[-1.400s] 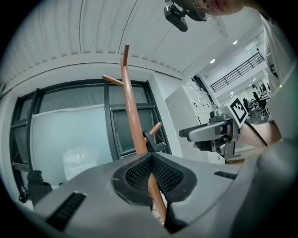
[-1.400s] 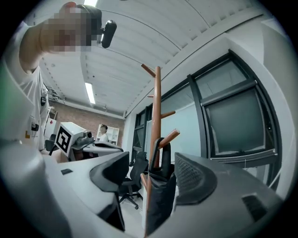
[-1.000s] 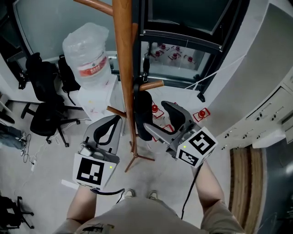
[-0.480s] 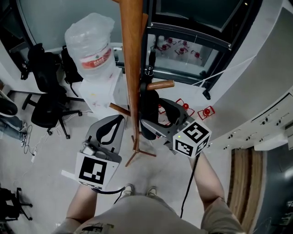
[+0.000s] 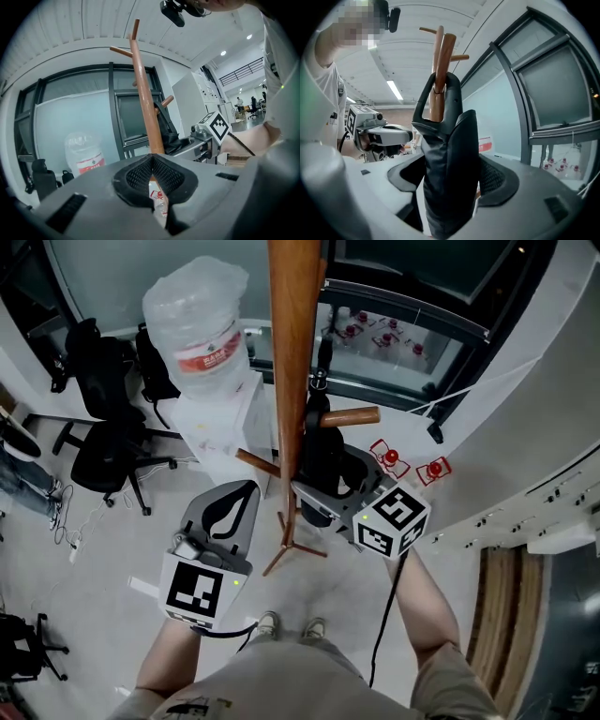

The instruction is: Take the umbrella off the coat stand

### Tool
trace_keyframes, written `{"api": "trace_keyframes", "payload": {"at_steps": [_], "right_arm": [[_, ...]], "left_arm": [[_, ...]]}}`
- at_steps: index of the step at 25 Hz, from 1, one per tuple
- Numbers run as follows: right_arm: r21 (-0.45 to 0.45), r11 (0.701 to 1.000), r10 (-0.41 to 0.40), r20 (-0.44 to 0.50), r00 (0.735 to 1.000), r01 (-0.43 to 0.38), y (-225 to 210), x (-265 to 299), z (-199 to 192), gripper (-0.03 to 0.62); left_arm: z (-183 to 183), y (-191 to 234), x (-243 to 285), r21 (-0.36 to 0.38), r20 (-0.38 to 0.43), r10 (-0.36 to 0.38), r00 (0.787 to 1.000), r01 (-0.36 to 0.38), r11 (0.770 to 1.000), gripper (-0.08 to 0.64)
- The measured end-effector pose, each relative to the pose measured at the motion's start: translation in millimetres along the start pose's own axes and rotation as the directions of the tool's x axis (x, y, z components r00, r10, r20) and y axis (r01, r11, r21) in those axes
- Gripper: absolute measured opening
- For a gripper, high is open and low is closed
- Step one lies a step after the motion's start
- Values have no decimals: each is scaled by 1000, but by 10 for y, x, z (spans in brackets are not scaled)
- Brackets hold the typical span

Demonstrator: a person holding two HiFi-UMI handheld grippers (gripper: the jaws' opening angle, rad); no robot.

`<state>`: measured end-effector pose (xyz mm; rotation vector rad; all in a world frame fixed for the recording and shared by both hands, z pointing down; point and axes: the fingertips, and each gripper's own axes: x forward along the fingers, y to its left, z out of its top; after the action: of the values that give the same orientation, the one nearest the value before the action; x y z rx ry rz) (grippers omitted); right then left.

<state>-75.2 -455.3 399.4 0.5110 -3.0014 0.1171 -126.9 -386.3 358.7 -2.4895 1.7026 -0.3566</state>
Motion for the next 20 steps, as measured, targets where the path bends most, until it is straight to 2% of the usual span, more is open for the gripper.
{"api": "trace_keyframes", "payload": {"at_steps": [7, 14, 20], "right_arm": [[9, 1000, -21, 1, 1000, 21, -36, -5, 1, 267], [14, 998, -57, -26, 998, 57, -28, -43, 2, 258], [30, 997, -76, 0, 997, 76, -24, -148, 189, 256]], "left_arm": [[-141, 40, -9, -13, -30, 1, 1000, -1, 1000, 8], [-129, 20, -26, -33, -16, -9, 1000, 8, 999, 8], [-97, 28, -89, -37, -8, -3, 1000, 3, 999, 8]]}}
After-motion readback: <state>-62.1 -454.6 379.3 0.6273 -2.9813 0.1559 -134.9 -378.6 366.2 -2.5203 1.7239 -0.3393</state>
